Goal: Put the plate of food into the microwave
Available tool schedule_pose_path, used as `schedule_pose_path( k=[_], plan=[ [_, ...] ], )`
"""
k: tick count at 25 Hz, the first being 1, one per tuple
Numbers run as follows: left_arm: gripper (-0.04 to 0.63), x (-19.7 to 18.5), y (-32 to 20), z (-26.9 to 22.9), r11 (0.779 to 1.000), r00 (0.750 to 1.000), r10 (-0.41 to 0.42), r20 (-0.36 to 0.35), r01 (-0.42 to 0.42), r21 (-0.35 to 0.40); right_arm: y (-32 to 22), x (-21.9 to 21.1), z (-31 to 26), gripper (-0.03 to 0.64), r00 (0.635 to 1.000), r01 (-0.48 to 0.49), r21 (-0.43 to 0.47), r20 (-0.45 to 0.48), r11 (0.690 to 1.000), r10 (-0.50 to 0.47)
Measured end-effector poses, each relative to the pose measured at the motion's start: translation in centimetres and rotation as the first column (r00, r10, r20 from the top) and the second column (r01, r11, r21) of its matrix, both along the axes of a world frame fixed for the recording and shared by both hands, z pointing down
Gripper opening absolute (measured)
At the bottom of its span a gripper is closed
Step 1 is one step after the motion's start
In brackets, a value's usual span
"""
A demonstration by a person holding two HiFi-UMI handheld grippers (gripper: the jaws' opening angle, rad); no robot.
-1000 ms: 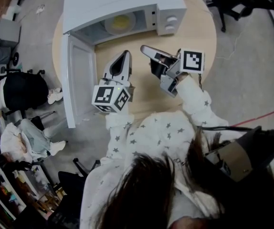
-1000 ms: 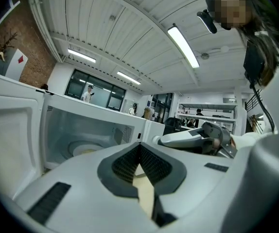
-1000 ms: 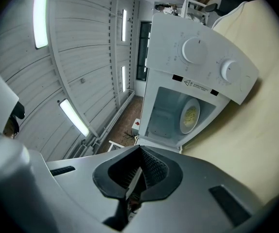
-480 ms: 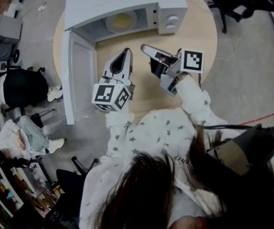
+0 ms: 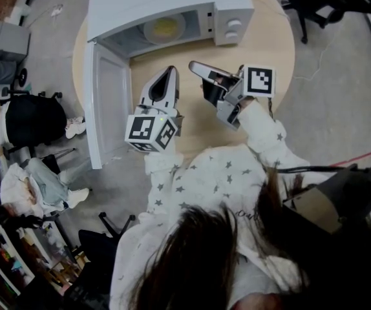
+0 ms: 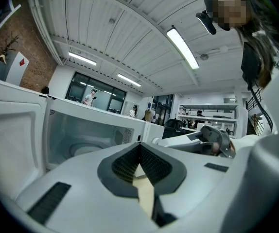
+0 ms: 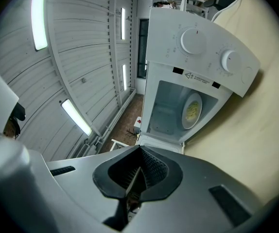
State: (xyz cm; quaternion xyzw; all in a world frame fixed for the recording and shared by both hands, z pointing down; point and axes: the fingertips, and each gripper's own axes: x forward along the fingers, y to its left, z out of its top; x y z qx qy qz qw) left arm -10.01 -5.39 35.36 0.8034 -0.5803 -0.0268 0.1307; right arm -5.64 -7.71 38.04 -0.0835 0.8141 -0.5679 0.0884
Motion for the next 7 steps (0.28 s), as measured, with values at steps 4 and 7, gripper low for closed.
schedule_pose_path(
  k=[4, 7],
  plan=[
    [0.002, 0.08, 0.16, 0.02, 1.0, 1.0, 0.0, 0.001, 0.0, 0.001, 0.08, -0.05, -0.09, 0.006, 1.0, 0.001, -0.007, 0.012, 1.0, 0.0],
    [0.002, 0.03, 0.29, 0.03, 1.0, 1.0, 0.006, 0.007, -0.006, -0.001, 0.28, -0.1, -0.05, 0.006, 1.0, -0.006, -0.023, 0.02, 1.0, 0.007]
  ],
)
